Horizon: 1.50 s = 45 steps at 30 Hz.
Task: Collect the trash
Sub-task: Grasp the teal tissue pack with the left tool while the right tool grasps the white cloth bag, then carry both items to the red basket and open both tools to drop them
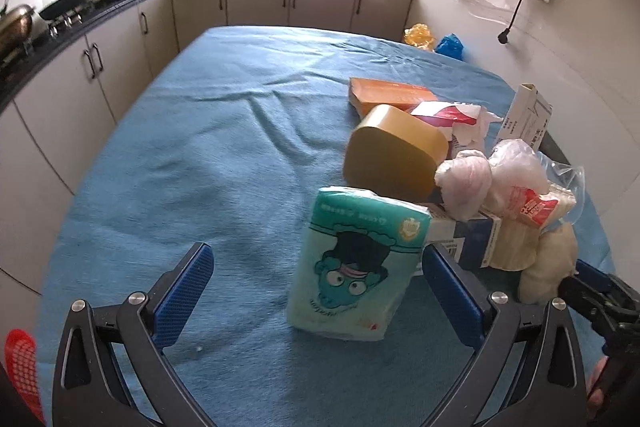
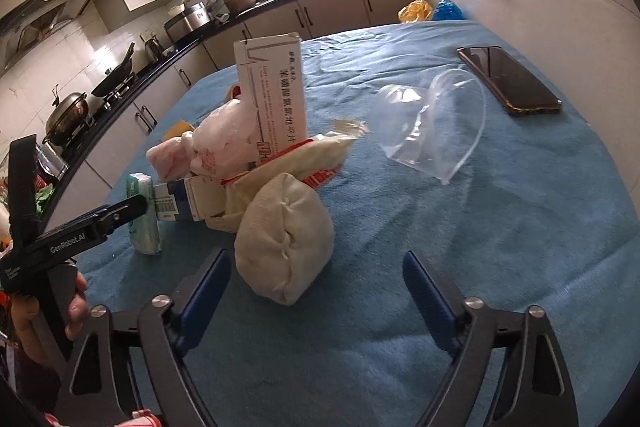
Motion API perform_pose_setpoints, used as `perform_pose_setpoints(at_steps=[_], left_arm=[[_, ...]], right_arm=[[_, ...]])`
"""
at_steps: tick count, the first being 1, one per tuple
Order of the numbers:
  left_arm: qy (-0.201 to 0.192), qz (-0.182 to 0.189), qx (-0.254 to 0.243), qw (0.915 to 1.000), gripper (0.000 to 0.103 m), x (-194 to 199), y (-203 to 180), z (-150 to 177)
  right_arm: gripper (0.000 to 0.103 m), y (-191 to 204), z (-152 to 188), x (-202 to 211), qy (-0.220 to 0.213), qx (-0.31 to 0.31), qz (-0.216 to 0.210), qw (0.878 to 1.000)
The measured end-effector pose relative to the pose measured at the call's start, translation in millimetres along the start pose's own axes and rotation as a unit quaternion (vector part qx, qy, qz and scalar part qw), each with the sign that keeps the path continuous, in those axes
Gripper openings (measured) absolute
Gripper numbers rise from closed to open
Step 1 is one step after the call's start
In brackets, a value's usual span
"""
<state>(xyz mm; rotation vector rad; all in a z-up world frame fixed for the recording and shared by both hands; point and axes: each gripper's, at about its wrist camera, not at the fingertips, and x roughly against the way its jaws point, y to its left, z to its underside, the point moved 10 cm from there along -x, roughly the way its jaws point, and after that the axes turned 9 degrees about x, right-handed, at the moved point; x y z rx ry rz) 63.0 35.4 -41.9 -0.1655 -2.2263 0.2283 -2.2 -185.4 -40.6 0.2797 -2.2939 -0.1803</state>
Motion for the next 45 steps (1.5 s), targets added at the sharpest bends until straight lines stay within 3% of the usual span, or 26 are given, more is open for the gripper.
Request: perform_pose_setpoints(at_steps=[2,4,6,7,10,13,22,26,30,35,39,45], left_arm=[[0.005,0.012,0.001,0.9999,0.103,-2.1,-2.6,2.8],[0.013,0.019,0.001,0.9997,0.092,-4.2,-5.7,5.5],[0.029,0.028,0.001,0.9992,0.056,-5.4,-8.1,10.6],[0.037,0.039,0.006,0.9985,0.052,-4.7,-10.1,13.1],[0.029,0.037,0.014,0.9988,0.050,4.7,-9.0,16.4],[0.023,0.035,0.025,0.9988,0.049,18.4,-6.4,20.6],[0.003,0.026,0.050,0.9984,0.049,82.3,15.9,43.5],[-0.007,0.014,0.086,0.9962,0.050,112.2,48.2,59.0],[-0.031,-0.023,0.127,0.9911,0.050,143.8,95.3,76.5],[-0.047,-0.081,0.190,0.9774,0.050,176.1,175.2,106.8],[-0.053,-0.133,0.242,0.9597,0.050,190.9,244.2,131.9],[-0.049,-0.157,0.313,0.9353,0.050,193.8,316.5,161.7]], right_arm=[[0.088,4.2,-1.8,-3.5,0.000,0.004,-0.002,1.000],[0.084,9.5,-4.2,-8.8,0.000,0.011,-0.002,1.000],[0.075,12.7,-4.8,-13.5,0.004,0.016,-0.003,1.000],[0.068,13.9,-4.1,-15.6,0.007,0.018,-0.004,1.000],[0.052,17.4,-3.0,-18.9,0.011,0.015,-0.014,1.000],[0.046,17.9,-2.5,-16.6,0.009,0.012,-0.016,1.000],[0.043,31.3,8.4,16.5,-0.009,0.016,-0.033,0.999],[0.043,46.6,9.7,33.3,-0.022,0.026,-0.045,0.998],[0.043,81.1,14.1,42.0,-0.022,0.052,-0.073,0.996],[0.043,138.0,25.2,36.6,-0.006,0.096,-0.116,0.989],[0.043,194.8,34.8,22.8,0.016,0.132,-0.163,0.978],[0.044,295.6,47.9,-4.0,0.056,0.177,-0.242,0.952]])
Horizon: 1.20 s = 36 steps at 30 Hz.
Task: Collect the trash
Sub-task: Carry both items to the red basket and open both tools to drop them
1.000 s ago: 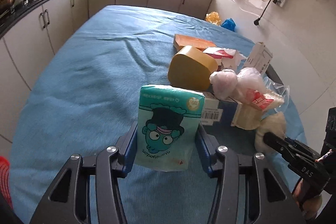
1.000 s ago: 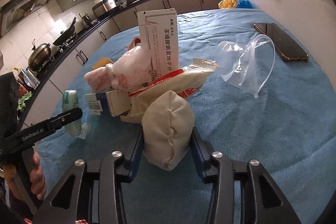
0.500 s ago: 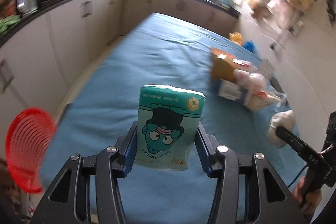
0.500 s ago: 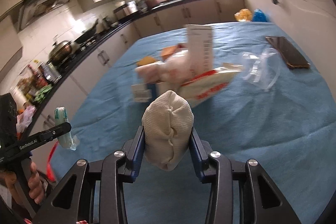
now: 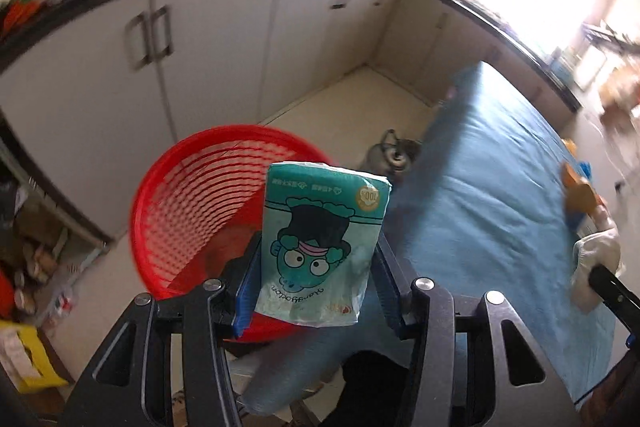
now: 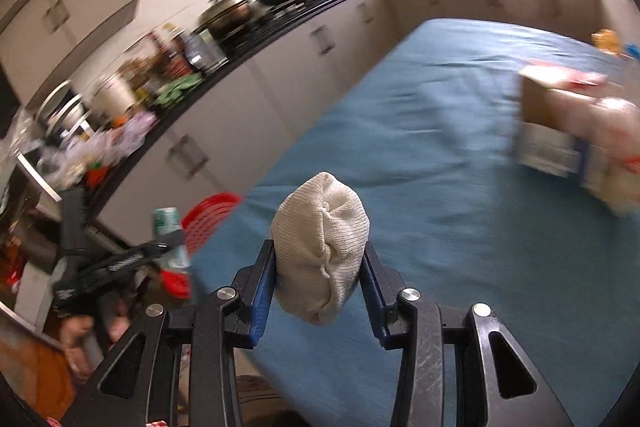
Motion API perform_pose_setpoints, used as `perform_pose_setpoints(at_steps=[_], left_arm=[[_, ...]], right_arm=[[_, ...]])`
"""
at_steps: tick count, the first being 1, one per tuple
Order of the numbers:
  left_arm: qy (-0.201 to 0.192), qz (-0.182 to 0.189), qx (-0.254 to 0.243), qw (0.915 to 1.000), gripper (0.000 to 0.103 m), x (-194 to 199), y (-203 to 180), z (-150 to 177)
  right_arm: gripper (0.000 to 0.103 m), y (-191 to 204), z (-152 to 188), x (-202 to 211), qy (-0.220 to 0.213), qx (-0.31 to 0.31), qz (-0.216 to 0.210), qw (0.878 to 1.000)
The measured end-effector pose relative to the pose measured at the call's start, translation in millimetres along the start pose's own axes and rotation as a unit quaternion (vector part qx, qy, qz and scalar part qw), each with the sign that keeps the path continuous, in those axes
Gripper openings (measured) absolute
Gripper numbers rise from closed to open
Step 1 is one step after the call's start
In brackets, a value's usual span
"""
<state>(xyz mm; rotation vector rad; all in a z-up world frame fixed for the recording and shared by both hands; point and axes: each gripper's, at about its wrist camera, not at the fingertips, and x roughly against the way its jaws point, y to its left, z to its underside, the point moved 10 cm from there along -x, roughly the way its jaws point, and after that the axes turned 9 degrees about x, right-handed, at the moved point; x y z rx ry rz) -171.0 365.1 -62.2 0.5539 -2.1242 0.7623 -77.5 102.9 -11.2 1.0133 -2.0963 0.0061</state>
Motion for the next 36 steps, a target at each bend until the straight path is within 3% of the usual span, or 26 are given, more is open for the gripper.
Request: perform_pose_setpoints(at_steps=[11,14,18,26,36], left_arm=[[0.012,-0.015,0.033,0.9993,0.051,-24.0,47.9,-12.9],[0.015,-0.009,0.038,0.9991,0.054,-26.2,51.3,-14.4],[0.010,-0.004,0.043,0.9990,0.063,-21.5,53.6,-15.4],[-0.005,-0.010,0.047,0.9989,0.064,-9.0,51.0,-18.4],[-0.022,0.011,-0.007,0.9997,0.070,16.8,-9.3,-8.9]], right_arm=[[0.047,96.5,-38.7,-113.9,0.056,0.063,-0.091,0.992],[0.052,113.5,-39.2,-138.2,0.074,0.056,-0.117,0.989],[0.069,126.3,-40.1,-156.7,0.082,0.042,-0.139,0.986],[0.075,109.3,-40.9,-141.0,0.070,0.038,-0.125,0.989],[0.076,37.0,-27.2,-84.4,0.037,-0.011,-0.078,0.996]])
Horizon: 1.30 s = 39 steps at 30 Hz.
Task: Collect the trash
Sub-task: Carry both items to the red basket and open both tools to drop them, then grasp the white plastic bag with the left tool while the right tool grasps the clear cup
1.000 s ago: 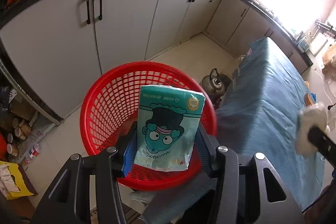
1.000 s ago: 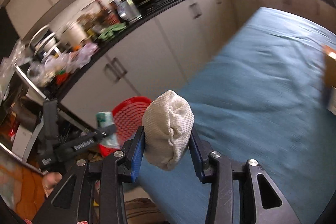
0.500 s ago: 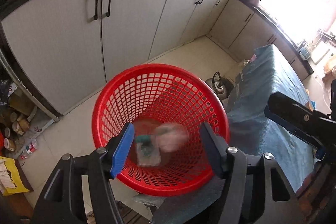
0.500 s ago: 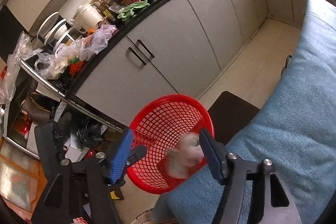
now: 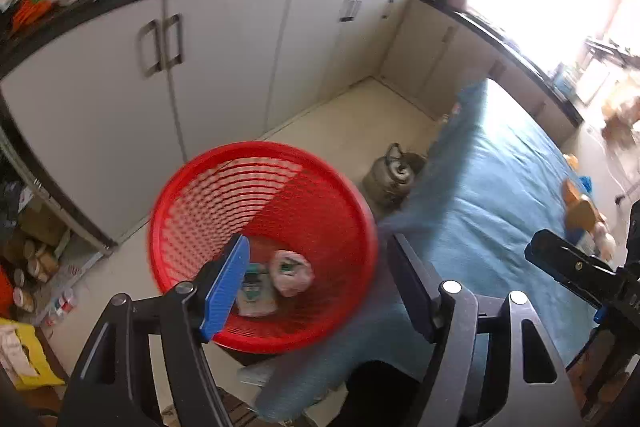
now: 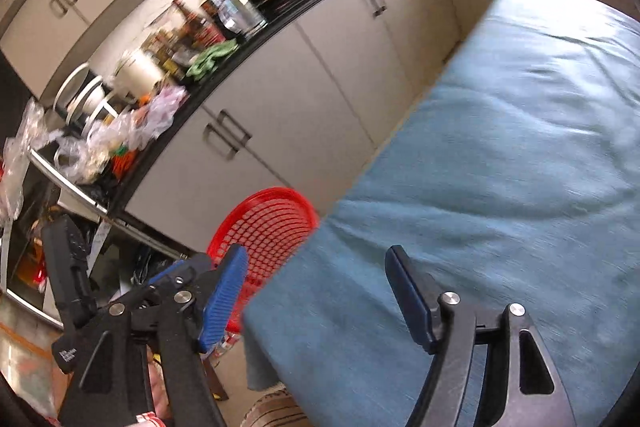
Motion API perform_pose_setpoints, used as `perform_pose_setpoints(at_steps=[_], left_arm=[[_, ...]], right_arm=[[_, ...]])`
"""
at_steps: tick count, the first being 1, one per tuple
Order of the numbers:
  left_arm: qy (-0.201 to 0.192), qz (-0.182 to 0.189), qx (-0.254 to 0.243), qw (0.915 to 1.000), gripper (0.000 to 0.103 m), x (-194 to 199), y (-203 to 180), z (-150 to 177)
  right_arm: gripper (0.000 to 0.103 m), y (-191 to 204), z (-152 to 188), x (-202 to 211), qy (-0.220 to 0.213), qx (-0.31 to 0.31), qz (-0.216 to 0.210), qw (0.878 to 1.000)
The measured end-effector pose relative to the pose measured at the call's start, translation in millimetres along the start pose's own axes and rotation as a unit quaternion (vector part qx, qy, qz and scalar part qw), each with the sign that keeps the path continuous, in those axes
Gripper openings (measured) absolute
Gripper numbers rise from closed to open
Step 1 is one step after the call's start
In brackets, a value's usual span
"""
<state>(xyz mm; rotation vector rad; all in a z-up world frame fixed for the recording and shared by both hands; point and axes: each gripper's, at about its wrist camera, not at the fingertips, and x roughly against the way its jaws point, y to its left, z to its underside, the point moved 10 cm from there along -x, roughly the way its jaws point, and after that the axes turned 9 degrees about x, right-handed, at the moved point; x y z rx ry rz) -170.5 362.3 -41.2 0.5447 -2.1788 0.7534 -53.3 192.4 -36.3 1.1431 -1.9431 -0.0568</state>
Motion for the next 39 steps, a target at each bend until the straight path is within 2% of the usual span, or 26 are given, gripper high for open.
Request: perform_pose_setpoints(at_steps=[8,12,16,20,23,27,28,30,35,39], left_arm=[[0.016,0.055,-0.074,0.9956,0.073,11.0,-92.3,30.9],[0.025,0.084,-0.127,0.9880,0.073,15.5,-148.5,50.8],[0.020,0.108,-0.186,0.9763,0.073,22.0,-206.3,67.2],[0.010,0.126,-0.239,0.9626,0.074,24.5,-260.4,77.6],[-0.008,0.142,-0.282,0.9488,0.074,27.2,-304.8,84.8],[-0.033,0.163,-0.345,0.9238,0.074,24.1,-361.6,93.8],[-0.030,0.172,-0.363,0.9153,0.074,19.7,-379.3,99.1],[-0.018,0.183,-0.386,0.9040,0.074,9.3,-403.4,108.7],[0.007,0.196,-0.416,0.8879,0.074,-17.6,-450.7,123.5],[0.004,0.189,-0.459,0.8682,0.074,-34.3,-480.9,136.4]], right_arm=[[0.078,-66.3,26.9,82.1,-0.039,-0.033,0.061,0.997],[0.080,-104.3,42.6,125.3,-0.058,-0.056,0.097,0.992],[0.083,-151.3,63.5,175.5,-0.080,-0.086,0.144,0.983],[0.084,-198.0,84.0,224.6,-0.101,-0.122,0.184,0.970],[0.084,-230.0,95.4,260.1,-0.120,-0.149,0.212,0.958],[0.084,-266.6,106.3,299.4,-0.140,-0.176,0.250,0.942],[0.084,-277.3,108.5,309.0,-0.144,-0.184,0.260,0.937],[0.084,-296.8,111.2,324.4,-0.150,-0.197,0.275,0.929],[0.084,-335.3,112.6,347.0,-0.157,-0.222,0.295,0.916],[0.084,-357.2,106.2,351.0,-0.164,-0.243,0.284,0.913]])
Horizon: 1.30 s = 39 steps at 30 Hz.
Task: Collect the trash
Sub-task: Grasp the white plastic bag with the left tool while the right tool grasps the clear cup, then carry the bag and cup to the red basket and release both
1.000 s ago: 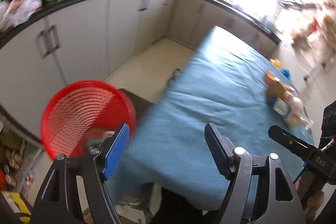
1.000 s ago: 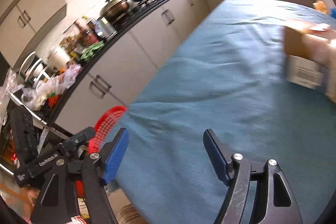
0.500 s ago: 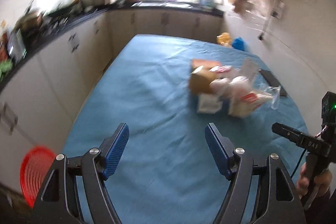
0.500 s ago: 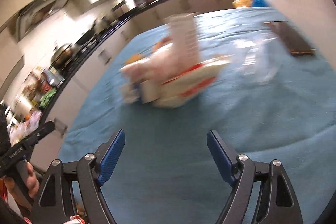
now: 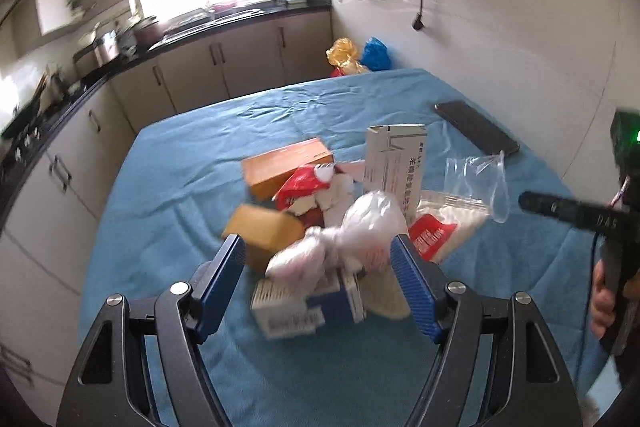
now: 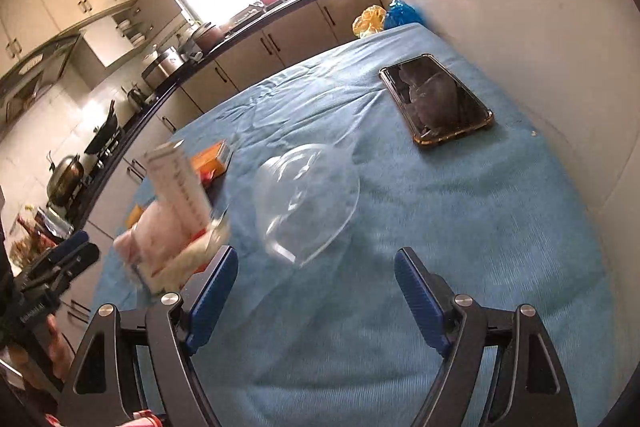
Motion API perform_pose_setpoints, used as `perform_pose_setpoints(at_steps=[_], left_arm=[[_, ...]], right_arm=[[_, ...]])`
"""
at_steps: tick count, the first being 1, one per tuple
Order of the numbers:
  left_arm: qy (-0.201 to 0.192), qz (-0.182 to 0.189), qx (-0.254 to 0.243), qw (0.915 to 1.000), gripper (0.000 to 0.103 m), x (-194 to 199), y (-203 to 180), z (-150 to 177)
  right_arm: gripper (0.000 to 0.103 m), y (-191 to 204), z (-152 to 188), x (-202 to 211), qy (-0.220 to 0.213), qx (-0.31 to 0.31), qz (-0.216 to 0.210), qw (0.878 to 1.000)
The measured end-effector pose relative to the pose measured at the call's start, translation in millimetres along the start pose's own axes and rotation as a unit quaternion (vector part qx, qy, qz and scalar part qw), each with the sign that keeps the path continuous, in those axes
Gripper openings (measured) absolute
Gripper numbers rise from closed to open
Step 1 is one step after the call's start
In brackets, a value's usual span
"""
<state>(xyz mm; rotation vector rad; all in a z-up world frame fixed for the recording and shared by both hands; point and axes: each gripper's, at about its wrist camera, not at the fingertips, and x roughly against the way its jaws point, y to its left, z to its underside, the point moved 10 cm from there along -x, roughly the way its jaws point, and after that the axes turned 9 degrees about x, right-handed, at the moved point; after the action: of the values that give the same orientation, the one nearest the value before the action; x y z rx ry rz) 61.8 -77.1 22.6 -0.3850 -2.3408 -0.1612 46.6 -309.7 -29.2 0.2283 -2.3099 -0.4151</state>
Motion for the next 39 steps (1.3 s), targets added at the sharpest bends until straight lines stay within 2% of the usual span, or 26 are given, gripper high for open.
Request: perform_pose_setpoints(at_steps=[8,14,17,18,20,21,25,28,39], left_arm=[[0.022,0.028,-0.065,0.9972,0.074,-33.2,-26.8,-7.2],[0.054,0.044,-0.101,0.9925,0.072,-47.7,-46.2,7.2],[0.062,0.035,-0.118,0.9905,0.035,-49.1,-53.8,14.3],[0.064,0.028,-0.115,0.9909,0.033,-48.6,-53.2,15.0],[0.065,0.038,-0.100,0.9921,0.029,-45.4,-53.1,14.7],[0.065,0.045,-0.088,0.9929,0.028,-41.5,-52.6,14.2],[0.053,0.054,-0.057,0.9955,0.026,-22.5,-45.7,9.5],[0.039,0.055,-0.034,0.9971,0.025,-4.1,-40.0,6.2],[-0.009,0.065,0.053,0.9965,0.025,77.7,-10.5,19.6]], right_arm=[[0.084,-5.0,-16.6,-19.6,0.000,-0.020,-0.024,1.000],[0.084,-6.9,-23.2,-33.0,-0.001,-0.040,-0.047,0.998],[0.084,-5.1,-23.0,-39.1,-0.002,-0.047,-0.055,0.997],[0.084,-4.8,-23.0,-41.7,0.000,-0.049,-0.057,0.997],[0.084,-3.7,-21.8,-47.9,0.006,-0.048,-0.054,0.997],[0.080,-3.7,-20.4,-50.8,0.010,-0.044,-0.052,0.998],[0.030,2.9,-16.9,-48.6,0.018,-0.036,-0.073,0.997],[0.012,8.8,-18.1,-38.7,0.008,-0.022,-0.066,0.998],[0.009,29.0,-9.2,9.8,-0.033,-0.001,-0.061,0.998]])
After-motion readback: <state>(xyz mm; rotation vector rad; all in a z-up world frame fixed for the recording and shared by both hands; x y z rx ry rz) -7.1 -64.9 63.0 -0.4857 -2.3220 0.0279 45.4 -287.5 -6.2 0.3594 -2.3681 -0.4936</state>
